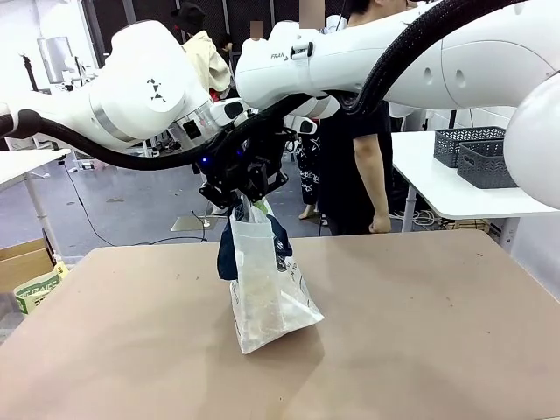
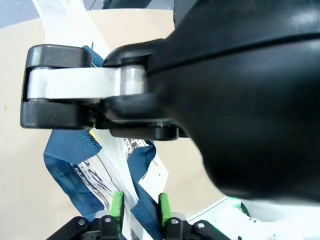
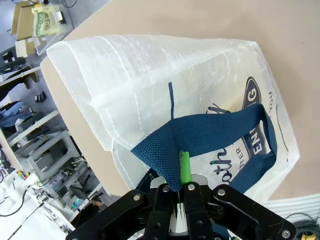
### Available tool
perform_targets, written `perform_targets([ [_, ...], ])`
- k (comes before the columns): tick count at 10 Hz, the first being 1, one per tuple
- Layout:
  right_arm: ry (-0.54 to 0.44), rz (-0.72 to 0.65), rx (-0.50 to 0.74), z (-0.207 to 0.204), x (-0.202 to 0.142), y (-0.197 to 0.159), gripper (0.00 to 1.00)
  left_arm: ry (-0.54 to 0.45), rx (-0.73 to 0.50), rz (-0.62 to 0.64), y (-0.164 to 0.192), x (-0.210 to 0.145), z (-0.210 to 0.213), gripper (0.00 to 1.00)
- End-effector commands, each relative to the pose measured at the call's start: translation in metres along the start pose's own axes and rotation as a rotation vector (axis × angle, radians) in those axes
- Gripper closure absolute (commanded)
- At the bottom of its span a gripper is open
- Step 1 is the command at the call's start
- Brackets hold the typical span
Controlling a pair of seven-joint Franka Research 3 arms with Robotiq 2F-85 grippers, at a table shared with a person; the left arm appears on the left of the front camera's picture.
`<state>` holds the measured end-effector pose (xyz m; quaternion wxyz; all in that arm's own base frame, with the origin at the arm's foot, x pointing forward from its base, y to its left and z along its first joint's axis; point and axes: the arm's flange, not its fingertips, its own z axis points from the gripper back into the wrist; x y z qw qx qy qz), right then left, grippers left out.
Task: Transfer purchased items from the store into the shopping bag.
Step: Move the Reusable shopping bag to the right side of the table.
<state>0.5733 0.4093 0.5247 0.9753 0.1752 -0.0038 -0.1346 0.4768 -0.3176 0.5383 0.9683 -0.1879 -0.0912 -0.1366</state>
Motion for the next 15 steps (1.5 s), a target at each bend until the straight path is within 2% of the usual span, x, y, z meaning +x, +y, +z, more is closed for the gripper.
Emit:
perform_targets([
  [1, 0.015, 0.012, 0.042, 0.0044, 0.0037, 0.0119, 1.00, 0.027, 0.024, 0.020, -0.0050, -0.0019, -0.0032, 1.00],
  [14, 0.027, 0.018, 0.075, 0.0066, 0.0067, 0.0076, 1.00, -0.024, -0.005, 0.044, -0.0001, -0.0068, 0.0066, 1.00],
  [15, 0.035, 0.057, 0.085, 0.0066, 0.0084, 0.0048, 1.00, -0.025, 0.004, 0.032, -0.0004, -0.0074, 0.0063, 1.00],
])
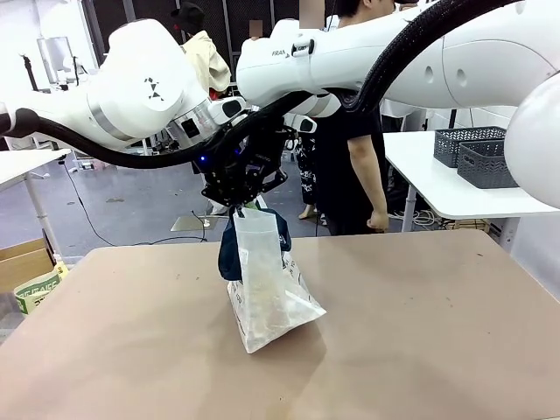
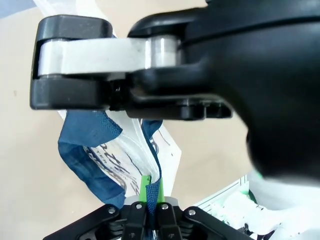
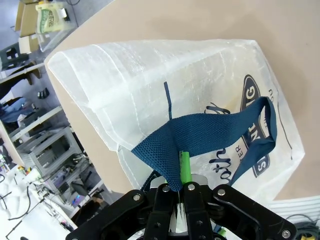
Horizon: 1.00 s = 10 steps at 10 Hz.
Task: Transfer purchased items from the store into the shopping bag.
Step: Move the Reusable shopping bag to the right side of the table.
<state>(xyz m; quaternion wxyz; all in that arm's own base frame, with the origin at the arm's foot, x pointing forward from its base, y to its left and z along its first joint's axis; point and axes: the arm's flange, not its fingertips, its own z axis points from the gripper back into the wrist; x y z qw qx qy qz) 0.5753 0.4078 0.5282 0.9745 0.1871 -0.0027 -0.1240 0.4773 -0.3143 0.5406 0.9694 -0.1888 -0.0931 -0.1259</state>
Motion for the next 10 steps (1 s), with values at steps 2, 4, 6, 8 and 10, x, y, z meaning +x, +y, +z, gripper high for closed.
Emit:
perform_targets([
  [2, -0.005, -0.016, -0.007, 0.000, -0.001, 0.001, 1.00, 0.001, 0.000, 0.000, 0.000, 0.000, 0.000, 1.00],
  [4, -0.005, -0.016, -0.007, 0.000, -0.001, 0.001, 1.00, 0.001, 0.000, 0.000, 0.000, 0.000, 0.000, 1.00],
  [6, 0.009, 0.003, 0.021, 0.000, -0.001, -0.003, 0.76, 0.001, 0.000, 0.000, 0.000, 0.000, 0.000, 1.00],
  [8, 0.004, -0.019, 0.051, 0.004, -0.009, -0.012, 0.37, 0.001, 0.000, 0.000, 0.000, 0.000, 0.000, 1.00],
  [10, 0.002, -0.020, 0.096, 0.010, -0.016, -0.020, 0.00, 0.001, 0.000, 0.000, 0.000, 0.000, 0.000, 1.00],
])
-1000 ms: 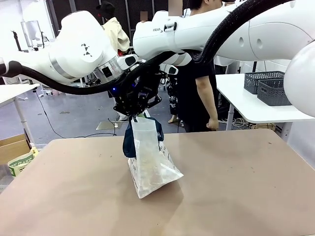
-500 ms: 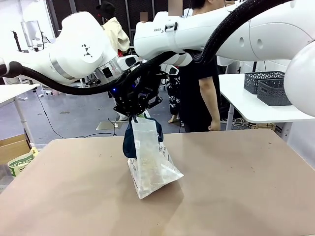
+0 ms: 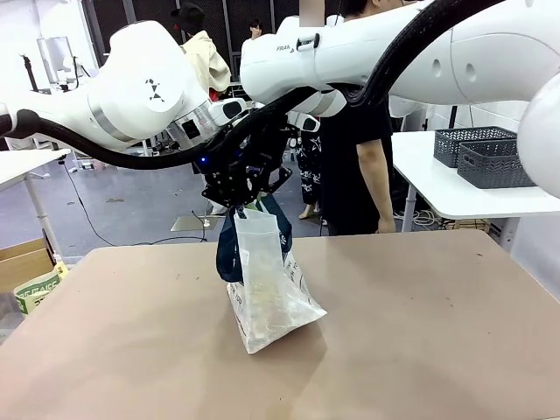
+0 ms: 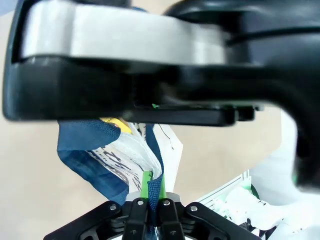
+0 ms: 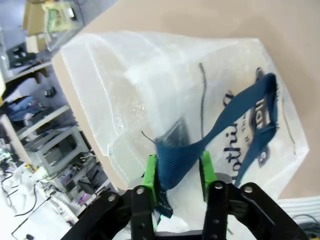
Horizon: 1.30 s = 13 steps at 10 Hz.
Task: Transfer purchased items from the store into the shopping bag.
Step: Move the Reusable shopping bag to the right side of the table.
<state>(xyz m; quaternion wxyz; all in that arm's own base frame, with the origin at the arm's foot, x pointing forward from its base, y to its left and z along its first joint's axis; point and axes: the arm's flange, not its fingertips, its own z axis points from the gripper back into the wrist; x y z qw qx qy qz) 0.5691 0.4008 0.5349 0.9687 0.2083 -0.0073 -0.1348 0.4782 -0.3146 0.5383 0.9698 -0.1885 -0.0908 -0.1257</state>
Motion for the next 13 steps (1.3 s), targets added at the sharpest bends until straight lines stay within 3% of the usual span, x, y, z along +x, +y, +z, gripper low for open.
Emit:
perform_targets([
  [1, 0.003, -0.004, 0.062, 0.004, -0.014, -0.018, 0.00, -0.003, 0.000, -0.001, -0.001, 0.000, 0.002, 1.00],
  [8, -0.042, -0.055, 0.180, 0.039, -0.035, -0.062, 0.00, -0.003, 0.000, -0.001, -0.001, 0.000, 0.002, 1.00],
  [13, 0.023, -0.109, 0.229, 0.052, -0.049, -0.117, 0.00, -0.003, 0.000, -0.001, -0.001, 0.000, 0.002, 1.00],
])
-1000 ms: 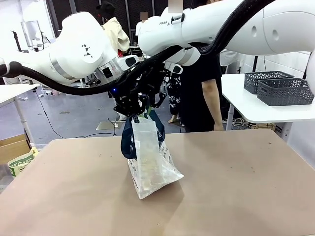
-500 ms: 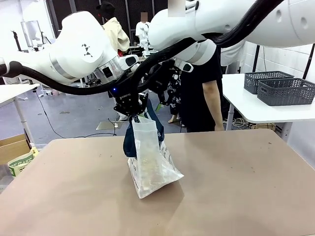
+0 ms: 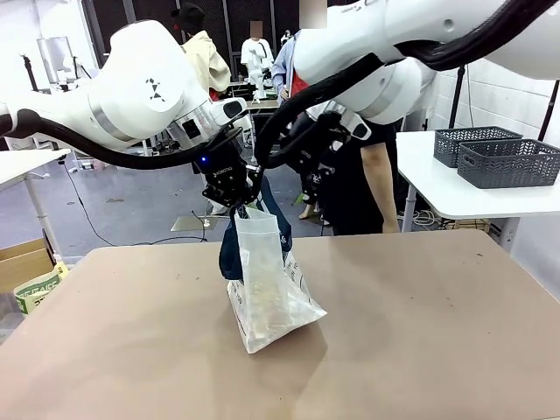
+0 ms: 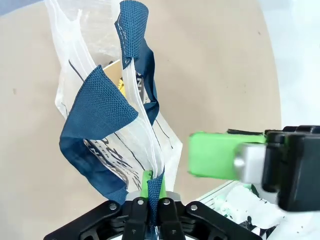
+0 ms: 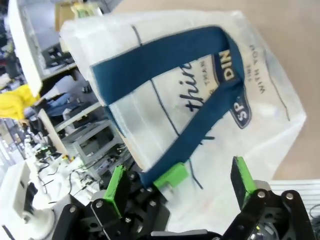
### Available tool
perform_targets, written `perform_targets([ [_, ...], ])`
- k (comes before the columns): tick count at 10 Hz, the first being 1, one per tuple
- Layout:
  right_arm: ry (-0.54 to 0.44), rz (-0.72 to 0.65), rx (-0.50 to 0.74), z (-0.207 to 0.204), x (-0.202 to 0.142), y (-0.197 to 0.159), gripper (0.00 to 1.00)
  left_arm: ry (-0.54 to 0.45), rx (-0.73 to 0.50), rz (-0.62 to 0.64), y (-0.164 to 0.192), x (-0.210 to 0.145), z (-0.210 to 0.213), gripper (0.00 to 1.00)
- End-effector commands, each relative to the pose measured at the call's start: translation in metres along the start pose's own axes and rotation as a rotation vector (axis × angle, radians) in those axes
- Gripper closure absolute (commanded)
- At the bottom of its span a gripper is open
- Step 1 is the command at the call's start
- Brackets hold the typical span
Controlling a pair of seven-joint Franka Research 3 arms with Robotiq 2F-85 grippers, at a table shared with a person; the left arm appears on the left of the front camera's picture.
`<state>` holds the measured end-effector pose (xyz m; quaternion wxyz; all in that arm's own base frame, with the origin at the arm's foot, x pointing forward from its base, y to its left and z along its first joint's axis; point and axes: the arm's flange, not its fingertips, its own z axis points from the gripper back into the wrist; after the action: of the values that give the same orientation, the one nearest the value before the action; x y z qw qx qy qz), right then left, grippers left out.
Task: Transfer purchased items from the store into the shopping bag.
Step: Move the Reusable shopping bag to the right side of the table.
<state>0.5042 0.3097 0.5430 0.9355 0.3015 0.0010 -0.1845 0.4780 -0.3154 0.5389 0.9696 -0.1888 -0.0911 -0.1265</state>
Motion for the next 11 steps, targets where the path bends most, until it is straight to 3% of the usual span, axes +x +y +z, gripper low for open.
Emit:
perform_targets([
  [1, 0.013, 0.007, 0.042, 0.022, -0.014, -0.037, 0.00, -0.003, 0.001, 0.000, 0.000, 0.000, 0.002, 1.00],
  [4, 0.020, 0.048, 0.028, 0.062, -0.028, -0.064, 0.00, -0.003, 0.001, 0.000, 0.000, 0.000, 0.002, 1.00],
  [9, 0.048, 0.306, -0.265, 0.104, -0.024, -0.087, 0.00, -0.003, 0.001, 0.000, 0.000, 0.000, 0.002, 1.00],
  [10, 0.066, 0.203, -0.147, 0.095, -0.033, -0.082, 0.00, -0.003, 0.001, 0.000, 0.000, 0.000, 0.002, 1.00],
  [11, 0.066, 0.203, -0.147, 0.095, -0.033, -0.082, 0.00, -0.003, 0.001, 0.000, 0.000, 0.000, 0.002, 1.00],
])
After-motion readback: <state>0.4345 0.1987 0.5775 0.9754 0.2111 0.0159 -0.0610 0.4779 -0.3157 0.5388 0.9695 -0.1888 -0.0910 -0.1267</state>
